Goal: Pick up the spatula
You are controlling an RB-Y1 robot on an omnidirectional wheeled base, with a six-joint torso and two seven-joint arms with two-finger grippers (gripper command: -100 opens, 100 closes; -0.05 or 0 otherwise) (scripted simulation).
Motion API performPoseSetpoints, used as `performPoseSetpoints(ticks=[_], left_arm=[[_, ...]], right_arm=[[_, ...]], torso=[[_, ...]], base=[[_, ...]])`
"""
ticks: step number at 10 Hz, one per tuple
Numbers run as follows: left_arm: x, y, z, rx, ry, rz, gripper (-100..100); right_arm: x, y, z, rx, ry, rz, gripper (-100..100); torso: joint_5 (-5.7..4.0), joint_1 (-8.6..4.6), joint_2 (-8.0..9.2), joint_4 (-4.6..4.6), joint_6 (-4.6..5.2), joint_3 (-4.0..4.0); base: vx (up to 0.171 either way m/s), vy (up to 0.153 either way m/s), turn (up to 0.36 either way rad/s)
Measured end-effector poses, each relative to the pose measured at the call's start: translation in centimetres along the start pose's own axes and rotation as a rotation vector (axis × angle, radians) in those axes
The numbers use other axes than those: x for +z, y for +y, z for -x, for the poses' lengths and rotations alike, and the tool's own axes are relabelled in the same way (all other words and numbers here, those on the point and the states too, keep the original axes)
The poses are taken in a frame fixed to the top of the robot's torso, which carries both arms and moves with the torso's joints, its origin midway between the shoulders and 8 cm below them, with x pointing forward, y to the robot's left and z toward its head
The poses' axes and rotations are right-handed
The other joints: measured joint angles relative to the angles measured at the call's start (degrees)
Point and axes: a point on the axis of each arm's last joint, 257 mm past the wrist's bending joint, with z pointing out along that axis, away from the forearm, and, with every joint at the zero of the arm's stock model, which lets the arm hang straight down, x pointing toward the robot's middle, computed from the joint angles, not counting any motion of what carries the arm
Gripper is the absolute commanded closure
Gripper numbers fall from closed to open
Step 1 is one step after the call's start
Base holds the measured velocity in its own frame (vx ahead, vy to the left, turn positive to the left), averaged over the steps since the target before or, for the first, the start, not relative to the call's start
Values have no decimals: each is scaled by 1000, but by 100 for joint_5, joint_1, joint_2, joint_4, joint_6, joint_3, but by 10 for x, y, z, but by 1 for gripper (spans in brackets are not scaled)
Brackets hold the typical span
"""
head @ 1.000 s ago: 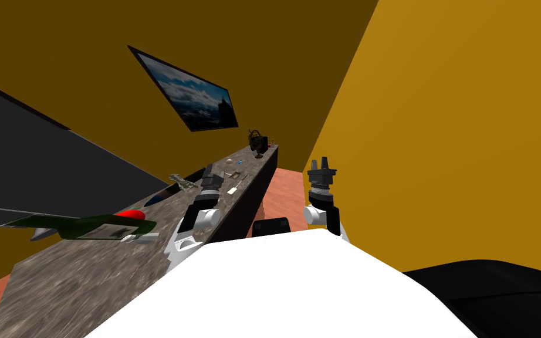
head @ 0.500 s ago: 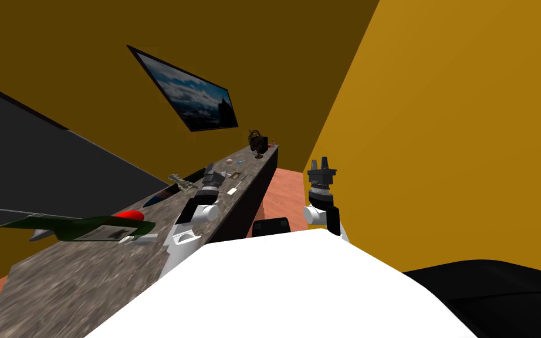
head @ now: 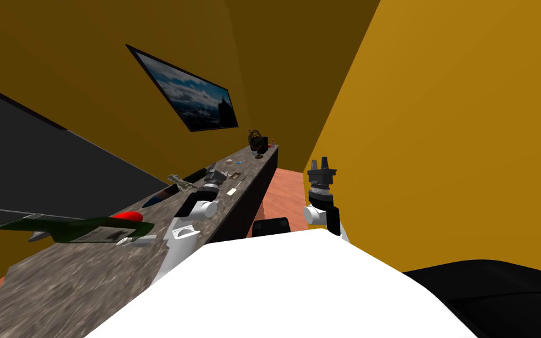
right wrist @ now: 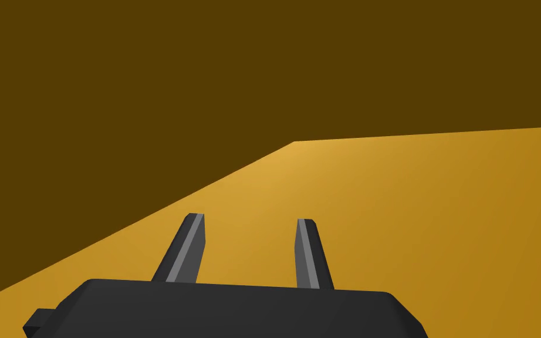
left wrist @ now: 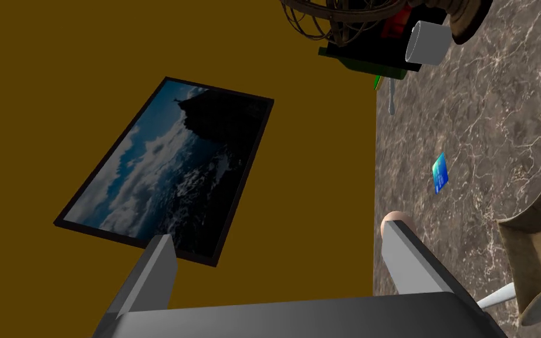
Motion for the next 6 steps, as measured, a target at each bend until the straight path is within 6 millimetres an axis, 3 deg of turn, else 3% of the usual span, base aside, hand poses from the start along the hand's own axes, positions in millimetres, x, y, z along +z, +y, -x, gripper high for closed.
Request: performPoseSetpoints(ticks=[6], left_arm=[[13,23,10,-130,-14,134,-100]], right_arm=[[0,0,0,0,0,0,0]], torso=[[0,0,1,0,-1,0]], base=[[21,-7,8]])
